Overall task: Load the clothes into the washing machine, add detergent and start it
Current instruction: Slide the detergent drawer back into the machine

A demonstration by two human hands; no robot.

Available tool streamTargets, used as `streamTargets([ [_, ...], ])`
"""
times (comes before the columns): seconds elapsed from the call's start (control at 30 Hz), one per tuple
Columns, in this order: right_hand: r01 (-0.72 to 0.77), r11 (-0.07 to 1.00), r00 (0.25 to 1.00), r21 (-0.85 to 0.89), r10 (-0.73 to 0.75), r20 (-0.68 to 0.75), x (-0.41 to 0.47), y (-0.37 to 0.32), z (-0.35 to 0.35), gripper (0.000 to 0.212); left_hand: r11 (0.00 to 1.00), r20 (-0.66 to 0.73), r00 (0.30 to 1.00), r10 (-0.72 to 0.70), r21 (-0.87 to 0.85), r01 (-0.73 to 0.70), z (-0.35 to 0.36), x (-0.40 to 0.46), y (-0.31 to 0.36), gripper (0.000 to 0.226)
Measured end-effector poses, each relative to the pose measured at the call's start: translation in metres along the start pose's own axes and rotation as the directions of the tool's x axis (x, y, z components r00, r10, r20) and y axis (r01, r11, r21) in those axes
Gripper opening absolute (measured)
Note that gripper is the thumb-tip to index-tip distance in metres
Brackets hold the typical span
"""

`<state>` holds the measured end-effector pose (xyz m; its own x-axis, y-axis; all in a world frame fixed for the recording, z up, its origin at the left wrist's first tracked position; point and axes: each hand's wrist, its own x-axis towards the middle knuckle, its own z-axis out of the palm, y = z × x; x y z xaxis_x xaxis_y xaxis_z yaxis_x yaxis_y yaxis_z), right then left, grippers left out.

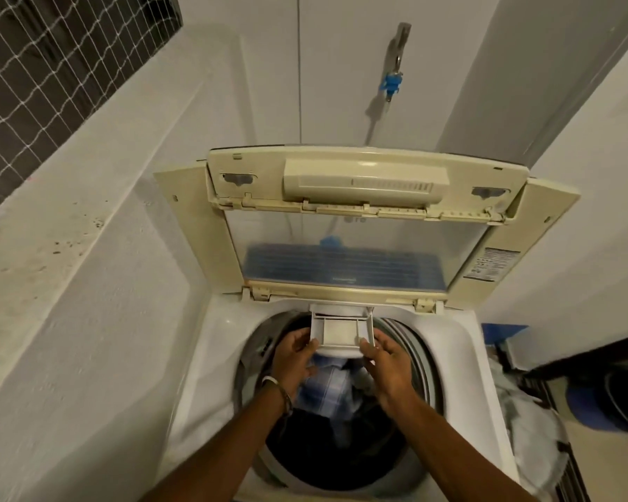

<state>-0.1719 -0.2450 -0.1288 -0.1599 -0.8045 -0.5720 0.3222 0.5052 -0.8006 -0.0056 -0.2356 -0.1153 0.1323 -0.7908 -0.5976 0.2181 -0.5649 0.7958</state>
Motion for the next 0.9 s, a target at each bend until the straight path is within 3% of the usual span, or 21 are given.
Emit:
streamTargets([
  [0.27,0.006,0.999,1.000,-0.032,-0.005,0.026,0.004,-0.008,0.011,0.019,0.999,0.018,1.000,-0.018,-0.035,0.019,0.001,0.010,0.012,0.028],
  [0.47,0.010,0.997,1.000,-0.079,-0.011,-0.005,0.004,-0.008,0.013,0.025,0.998,0.026,0.998,-0.051,-0.020,0.052,-0.001,0.014,0.017,0.036],
  [0.9,-0.014,1.000,0.999,-0.009,0.014,-0.031,-0.009,-0.021,0.023,0.019,0.998,-0.038,0.997,-0.069,0.009,0.070,0.000,0.013,0.021,0.035],
])
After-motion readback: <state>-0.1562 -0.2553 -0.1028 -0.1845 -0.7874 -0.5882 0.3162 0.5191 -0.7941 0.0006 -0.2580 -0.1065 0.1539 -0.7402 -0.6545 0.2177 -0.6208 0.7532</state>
